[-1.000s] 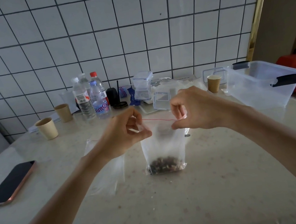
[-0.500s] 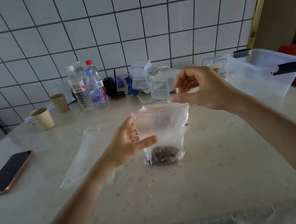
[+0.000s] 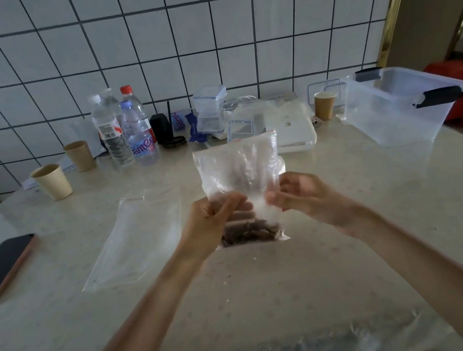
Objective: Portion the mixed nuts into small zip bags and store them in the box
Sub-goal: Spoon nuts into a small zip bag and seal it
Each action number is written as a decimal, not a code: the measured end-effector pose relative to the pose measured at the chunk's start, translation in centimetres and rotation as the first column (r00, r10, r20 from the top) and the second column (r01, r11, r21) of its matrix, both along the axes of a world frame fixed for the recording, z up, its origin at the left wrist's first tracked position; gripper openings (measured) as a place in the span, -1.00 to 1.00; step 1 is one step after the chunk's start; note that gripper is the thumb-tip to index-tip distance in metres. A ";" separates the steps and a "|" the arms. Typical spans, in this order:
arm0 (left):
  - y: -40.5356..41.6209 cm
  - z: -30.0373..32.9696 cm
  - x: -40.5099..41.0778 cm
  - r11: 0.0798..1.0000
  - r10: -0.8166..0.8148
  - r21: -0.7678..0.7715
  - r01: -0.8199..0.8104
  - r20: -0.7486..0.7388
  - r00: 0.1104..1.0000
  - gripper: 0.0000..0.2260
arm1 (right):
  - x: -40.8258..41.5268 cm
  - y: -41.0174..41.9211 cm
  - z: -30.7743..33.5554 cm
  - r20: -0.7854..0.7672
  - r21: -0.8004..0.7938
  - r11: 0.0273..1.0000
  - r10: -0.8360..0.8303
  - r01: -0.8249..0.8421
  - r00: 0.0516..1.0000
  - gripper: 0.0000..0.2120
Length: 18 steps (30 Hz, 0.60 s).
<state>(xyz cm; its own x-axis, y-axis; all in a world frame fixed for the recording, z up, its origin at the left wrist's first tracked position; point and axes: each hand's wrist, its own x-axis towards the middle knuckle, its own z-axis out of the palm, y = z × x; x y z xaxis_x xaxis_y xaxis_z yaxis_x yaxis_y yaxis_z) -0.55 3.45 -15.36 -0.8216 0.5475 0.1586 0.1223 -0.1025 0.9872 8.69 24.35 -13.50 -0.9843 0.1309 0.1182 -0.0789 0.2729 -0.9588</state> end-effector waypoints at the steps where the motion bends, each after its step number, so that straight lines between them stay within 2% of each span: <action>1: 0.1 0.1 0.2 1.000 -0.007 0.005 0.007 -0.032 0.999 -0.75 | 0.0 -0.5 -0.5 0.006 -0.001 1.000 0.003 -0.003 1.000 -0.52; 4: 0.5 0.2 0.5 1.000 0.022 0.018 -0.019 -0.196 0.980 -0.74 | -0.1 -1.7 -1.6 0.003 0.000 1.000 -0.026 0.026 1.000 -0.77; 6: 0.9 0.2 0.4 0.999 0.034 0.029 -0.027 -0.281 0.959 -0.72 | 0.0 -2.2 -2.0 -0.010 -0.043 0.998 -0.051 0.050 0.999 -0.85; 8: 1.2 0.2 0.2 0.999 0.048 0.030 -0.042 -0.271 0.961 -0.74 | 0.1 -2.3 -2.0 -0.008 -0.140 0.986 -0.093 0.091 0.996 -0.83; 11: 1.8 -0.1 0.0 0.999 0.040 0.014 -0.039 -0.158 0.987 -0.82 | 0.5 -1.6 -1.6 0.022 -0.229 0.956 -0.183 0.183 0.983 -0.80; 14: 2.9 -0.6 -0.1 1.000 -0.004 -0.022 0.001 -0.148 0.989 -0.86 | 1.0 0.4 -1.3 0.063 -0.327 0.894 -0.301 0.305 0.951 -0.73; 16: 3.6 -1.1 -0.1 0.993 -0.047 -0.119 0.020 -0.227 0.973 -0.88 | 1.4 2.5 -1.1 0.061 -0.340 0.858 -0.387 0.384 0.920 -0.66; 18: 4.3 -2.1 -0.2 0.956 -0.100 -0.294 -0.017 -0.377 0.921 -0.89 | 1.5 5.0 -0.8 0.052 -0.315 0.838 -0.454 0.447 0.889 -0.64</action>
